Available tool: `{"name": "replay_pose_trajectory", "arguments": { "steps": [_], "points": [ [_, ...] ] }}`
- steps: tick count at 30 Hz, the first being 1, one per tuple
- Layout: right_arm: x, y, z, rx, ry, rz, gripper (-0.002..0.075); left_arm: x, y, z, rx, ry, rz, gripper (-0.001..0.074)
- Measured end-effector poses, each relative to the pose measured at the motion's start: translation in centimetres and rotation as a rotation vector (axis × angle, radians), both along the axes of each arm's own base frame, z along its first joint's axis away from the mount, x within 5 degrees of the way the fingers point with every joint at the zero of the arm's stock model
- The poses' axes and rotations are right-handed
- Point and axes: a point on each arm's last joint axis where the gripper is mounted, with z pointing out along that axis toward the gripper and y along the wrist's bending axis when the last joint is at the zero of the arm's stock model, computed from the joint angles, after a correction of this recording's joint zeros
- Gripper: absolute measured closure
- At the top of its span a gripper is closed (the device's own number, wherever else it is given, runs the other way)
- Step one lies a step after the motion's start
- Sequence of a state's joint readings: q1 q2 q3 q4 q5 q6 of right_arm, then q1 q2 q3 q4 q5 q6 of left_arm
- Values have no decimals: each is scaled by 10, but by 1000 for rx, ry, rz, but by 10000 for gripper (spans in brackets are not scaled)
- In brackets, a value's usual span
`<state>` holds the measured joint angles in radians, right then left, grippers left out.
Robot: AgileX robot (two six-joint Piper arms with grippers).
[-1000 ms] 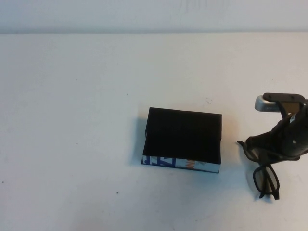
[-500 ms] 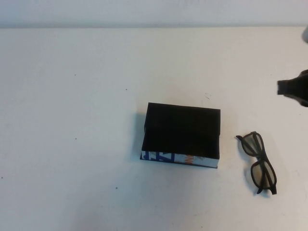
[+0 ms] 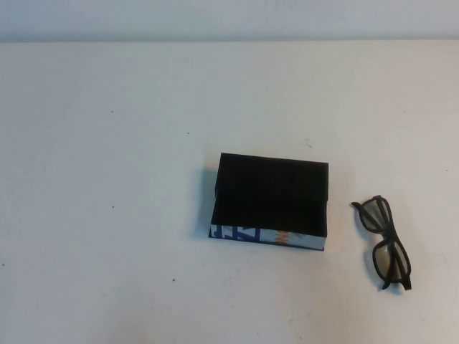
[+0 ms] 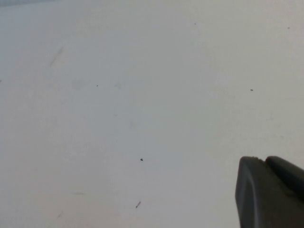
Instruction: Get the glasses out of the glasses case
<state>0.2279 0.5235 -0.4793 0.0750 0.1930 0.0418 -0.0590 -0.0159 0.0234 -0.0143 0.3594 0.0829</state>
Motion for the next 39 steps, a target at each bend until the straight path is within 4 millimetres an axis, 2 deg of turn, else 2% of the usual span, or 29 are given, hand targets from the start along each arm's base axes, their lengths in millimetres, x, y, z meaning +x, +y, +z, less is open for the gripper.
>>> {"name": "replay_pose_trajectory", "arguments": {
  "steps": [5, 11, 20, 29, 33, 36, 39],
  "points": [
    [-14, -4, -13, -3, -23, -1, 742, 0, 0, 0, 0, 0, 0, 740],
    [-15, -3, -31, -18, 42, 3, 742, 0, 0, 0, 0, 0, 0, 740],
    [-20, -3, -41, -12, 115, 17, 742, 0, 0, 0, 0, 0, 0, 740],
    [-64, -16, -22, 49, -141, -45, 742, 0, 0, 0, 0, 0, 0, 740],
    [-73, -19, -21, 60, -205, -88, 742, 0, 0, 0, 0, 0, 0, 740],
    [-73, -20, -32, 65, -226, -102, 743, 0, 0, 0, 0, 0, 0, 740],
    [-70, -21, -53, 56, -226, -114, 743, 0, 0, 0, 0, 0, 0, 740]
  ]
}}
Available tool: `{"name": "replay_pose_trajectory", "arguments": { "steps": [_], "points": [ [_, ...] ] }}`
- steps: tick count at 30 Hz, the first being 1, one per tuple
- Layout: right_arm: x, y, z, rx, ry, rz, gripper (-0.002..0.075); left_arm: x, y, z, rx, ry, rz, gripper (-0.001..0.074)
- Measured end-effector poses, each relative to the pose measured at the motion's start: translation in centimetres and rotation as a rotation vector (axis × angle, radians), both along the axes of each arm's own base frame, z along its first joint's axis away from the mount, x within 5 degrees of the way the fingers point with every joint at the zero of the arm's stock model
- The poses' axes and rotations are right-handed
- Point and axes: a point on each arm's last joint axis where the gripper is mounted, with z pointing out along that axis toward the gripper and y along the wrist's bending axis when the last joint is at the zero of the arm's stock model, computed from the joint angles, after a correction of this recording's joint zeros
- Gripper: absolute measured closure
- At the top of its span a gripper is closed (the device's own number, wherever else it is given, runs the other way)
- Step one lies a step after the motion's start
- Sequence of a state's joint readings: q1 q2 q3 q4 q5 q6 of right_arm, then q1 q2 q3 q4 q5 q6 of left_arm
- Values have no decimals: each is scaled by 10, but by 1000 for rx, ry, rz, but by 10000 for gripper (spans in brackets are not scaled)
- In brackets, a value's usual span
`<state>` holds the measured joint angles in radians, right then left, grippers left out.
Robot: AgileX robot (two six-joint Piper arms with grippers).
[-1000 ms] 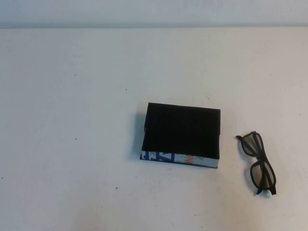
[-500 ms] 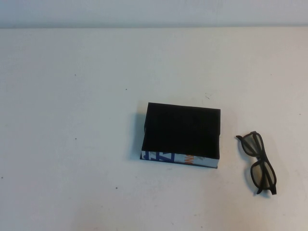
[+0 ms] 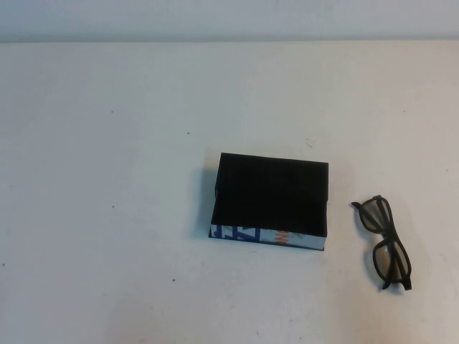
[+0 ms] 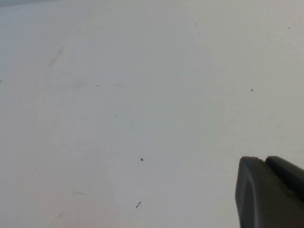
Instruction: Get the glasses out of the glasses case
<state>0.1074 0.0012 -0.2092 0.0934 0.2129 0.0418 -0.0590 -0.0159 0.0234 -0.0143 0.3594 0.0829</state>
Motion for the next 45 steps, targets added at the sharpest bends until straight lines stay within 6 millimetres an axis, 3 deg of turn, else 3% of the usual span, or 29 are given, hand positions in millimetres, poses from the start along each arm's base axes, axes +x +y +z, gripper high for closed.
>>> {"name": "replay_pose_trajectory", "arguments": {
  "steps": [7, 16, 26, 45],
  "points": [
    [15, -1, -62, -54, 64, -31, 743, 0, 0, 0, 0, 0, 0, 740],
    [13, 0, -83, -110, 267, -8, 743, 0, 0, 0, 0, 0, 0, 740],
    [12, 2, -87, -56, 318, 12, 743, 0, 0, 0, 0, 0, 0, 740],
    [12, -1, -87, -157, 303, -12, 743, 0, 0, 0, 0, 0, 0, 740]
  ]
}}
